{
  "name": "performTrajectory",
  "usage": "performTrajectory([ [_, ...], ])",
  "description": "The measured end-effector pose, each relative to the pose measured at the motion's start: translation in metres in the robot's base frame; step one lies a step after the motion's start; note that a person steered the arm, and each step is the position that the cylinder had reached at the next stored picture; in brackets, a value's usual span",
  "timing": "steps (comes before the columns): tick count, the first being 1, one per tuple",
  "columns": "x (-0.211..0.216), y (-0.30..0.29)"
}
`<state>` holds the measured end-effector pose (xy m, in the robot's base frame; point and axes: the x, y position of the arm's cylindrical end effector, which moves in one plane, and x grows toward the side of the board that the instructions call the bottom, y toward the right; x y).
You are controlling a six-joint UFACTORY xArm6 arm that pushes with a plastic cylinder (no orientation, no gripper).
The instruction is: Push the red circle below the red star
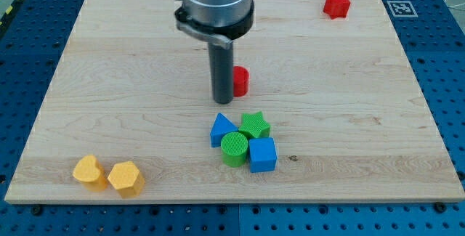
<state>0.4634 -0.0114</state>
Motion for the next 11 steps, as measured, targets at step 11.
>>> performTrajectory([
  [11, -0.159, 0.179],
])
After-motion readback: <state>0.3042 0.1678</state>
